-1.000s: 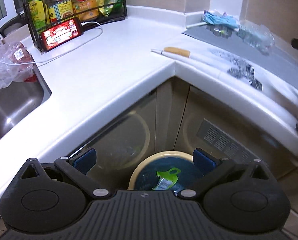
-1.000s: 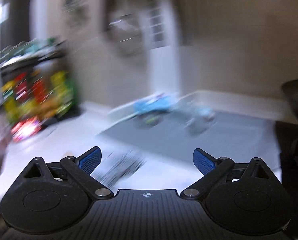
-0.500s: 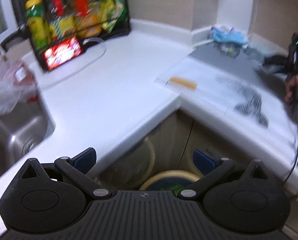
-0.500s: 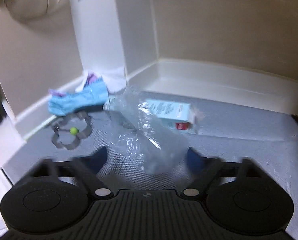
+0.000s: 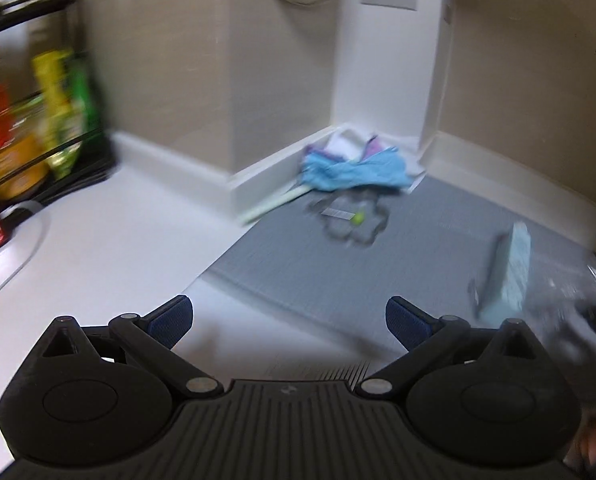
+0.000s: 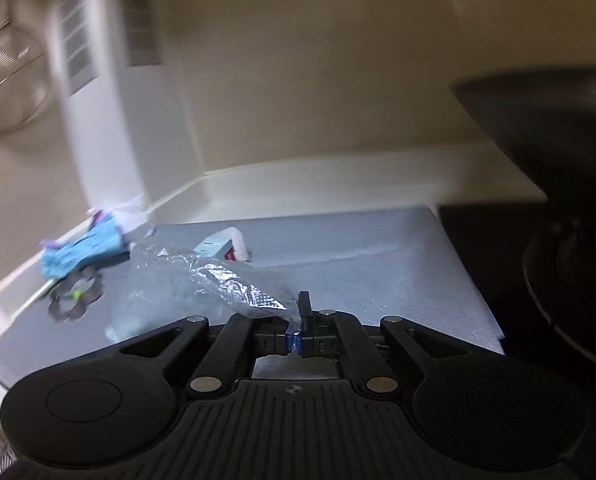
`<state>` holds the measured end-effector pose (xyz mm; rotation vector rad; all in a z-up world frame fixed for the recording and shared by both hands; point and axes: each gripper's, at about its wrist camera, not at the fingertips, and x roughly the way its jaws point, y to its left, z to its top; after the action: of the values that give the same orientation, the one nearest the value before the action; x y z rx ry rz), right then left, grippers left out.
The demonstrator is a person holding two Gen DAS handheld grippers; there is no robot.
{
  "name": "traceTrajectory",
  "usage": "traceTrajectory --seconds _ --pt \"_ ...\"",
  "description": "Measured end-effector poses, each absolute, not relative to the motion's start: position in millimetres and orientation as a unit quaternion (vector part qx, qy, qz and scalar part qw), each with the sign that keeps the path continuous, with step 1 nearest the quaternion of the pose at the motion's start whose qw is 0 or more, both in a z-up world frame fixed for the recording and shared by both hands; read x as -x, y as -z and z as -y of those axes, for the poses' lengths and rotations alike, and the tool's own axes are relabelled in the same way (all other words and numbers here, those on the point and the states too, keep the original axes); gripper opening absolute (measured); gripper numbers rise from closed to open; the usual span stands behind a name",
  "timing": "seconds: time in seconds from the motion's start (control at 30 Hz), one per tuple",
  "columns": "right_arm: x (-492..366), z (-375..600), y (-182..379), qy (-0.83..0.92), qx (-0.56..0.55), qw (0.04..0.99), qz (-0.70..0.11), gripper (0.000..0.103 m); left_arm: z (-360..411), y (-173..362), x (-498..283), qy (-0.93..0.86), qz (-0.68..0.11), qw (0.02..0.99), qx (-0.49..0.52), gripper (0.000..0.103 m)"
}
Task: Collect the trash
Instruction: 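Grasp the metal egg ring with the left gripper while the right gripper grasps the plastic bag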
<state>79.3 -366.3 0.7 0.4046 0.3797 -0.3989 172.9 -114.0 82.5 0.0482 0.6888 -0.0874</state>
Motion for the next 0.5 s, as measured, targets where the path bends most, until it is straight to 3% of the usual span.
traceTrajectory --seconds 0.27,0.5 --pt "-61.7 361.0 -13.6 0.202 -0.2 0.951 -0.12 0.002 155.1 -44.3 -271.5 0.052 -0.368 0.928 -0.004 0.103" --pt "-65.7 367.6 -6.5 0.199 -0.215 0.944 -0.153 0.003 163.6 -24.0 -322.0 0.038 -0.39 0.919 0.038 0.103"
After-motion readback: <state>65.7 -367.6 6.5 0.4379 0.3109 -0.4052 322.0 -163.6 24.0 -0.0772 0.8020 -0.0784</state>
